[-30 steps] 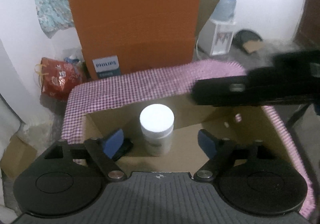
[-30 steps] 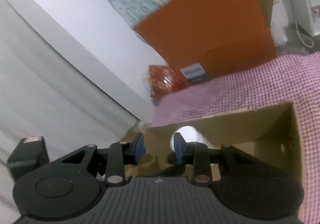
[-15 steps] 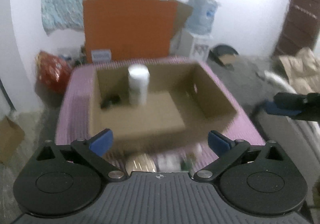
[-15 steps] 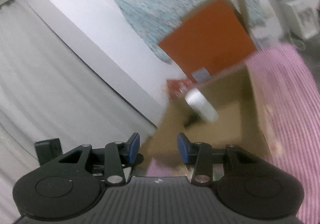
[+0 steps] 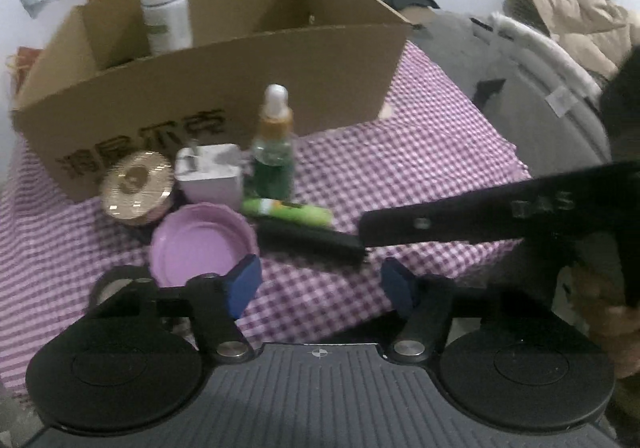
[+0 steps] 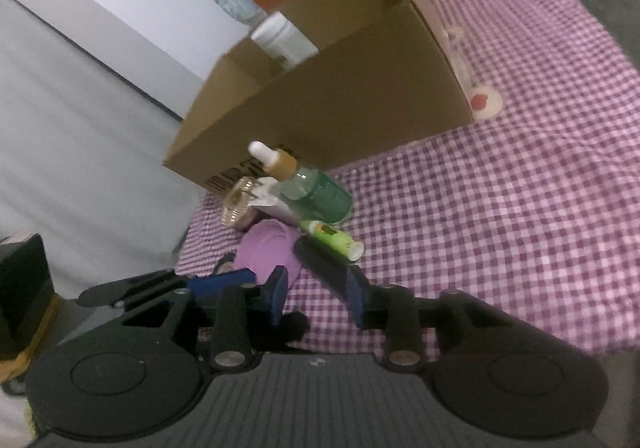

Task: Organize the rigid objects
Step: 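Grasp the black cylinder with the right gripper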

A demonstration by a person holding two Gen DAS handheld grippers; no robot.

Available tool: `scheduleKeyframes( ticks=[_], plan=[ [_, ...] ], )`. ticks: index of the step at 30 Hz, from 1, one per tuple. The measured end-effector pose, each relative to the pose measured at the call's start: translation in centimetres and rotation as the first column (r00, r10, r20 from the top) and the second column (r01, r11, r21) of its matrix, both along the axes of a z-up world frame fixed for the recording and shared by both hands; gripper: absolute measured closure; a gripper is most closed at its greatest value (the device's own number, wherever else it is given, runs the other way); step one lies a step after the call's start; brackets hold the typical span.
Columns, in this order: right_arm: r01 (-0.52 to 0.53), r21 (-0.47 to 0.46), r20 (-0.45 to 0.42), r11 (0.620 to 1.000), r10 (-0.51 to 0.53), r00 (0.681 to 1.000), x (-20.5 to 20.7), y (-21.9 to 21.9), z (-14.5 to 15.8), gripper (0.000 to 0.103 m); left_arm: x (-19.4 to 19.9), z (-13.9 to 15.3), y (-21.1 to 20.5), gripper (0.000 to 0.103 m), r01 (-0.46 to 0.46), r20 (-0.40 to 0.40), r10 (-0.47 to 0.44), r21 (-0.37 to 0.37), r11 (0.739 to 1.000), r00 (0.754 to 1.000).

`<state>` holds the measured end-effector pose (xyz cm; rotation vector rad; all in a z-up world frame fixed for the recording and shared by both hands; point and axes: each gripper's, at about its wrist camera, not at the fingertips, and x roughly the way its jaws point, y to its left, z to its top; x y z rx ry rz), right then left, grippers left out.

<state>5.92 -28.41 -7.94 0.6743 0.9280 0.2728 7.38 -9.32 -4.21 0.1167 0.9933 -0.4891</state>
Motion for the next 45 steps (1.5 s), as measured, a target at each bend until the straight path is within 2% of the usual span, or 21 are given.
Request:
scheduleKeyframes(
  ticks=[5,11,19,26,30,35,38,45],
  plan=[
    [-0.018,0.032,-0.043,0.999,0.019,0.999,0.8,-0.1,-1.5,0.080,0.7,-0.7,-0.7,0.054,0.012,-0.045,-0.012,-0.012,1.000,0.999],
    [-0.062,0.123,-0.089,0.991,0.073,0.993,0.8,-0.2,-2.7,0.082,1.1,-1.6,-0.5,0.056,0.011,-0.121,-0.016,-0.043,0.999,0.993],
    [-0.081,0.106,-0.096,0.991,0.092,0.991,2.0,-0.4,-2.5,0.082,1.8,-2.3,-0.4,0.056,-0.007,-0.175,-0.002,-0.051,0.999,0.985],
    [-0.130,0.117,-0.162,0.985,0.148,0.976,3.1,0.4,-3.6,0.082,2.2,-2.5,-0.3,0.056,-0.008,-0.198,-0.001,-0.043,0.999,0.980],
    [-0.138,0.139,-0.180,0.981,0.162,0.970,3.5,0.6,-4.1,0.081,2.0,-2.5,-0.7,0.056,0.010,-0.170,-0.011,-0.007,1.000,0.985],
    [-0.145,0.115,-0.161,0.983,0.162,0.974,3.2,1.1,-3.7,0.081,1.6,-2.4,-0.6,0.064,0.020,-0.154,-0.017,0.020,1.000,0.988],
    [-0.143,0.108,-0.157,0.984,0.159,0.975,2.5,1.4,-3.3,0.081,1.0,-2.0,-0.5,0.065,0.028,-0.149,-0.024,0.020,0.999,0.989],
    [-0.143,0.078,-0.105,0.987,0.150,0.983,0.7,2.1,-0.3,0.081,-1.1,0.7,0.3,0.065,0.050,-0.076,-0.049,0.011,0.999,0.996]
  ],
)
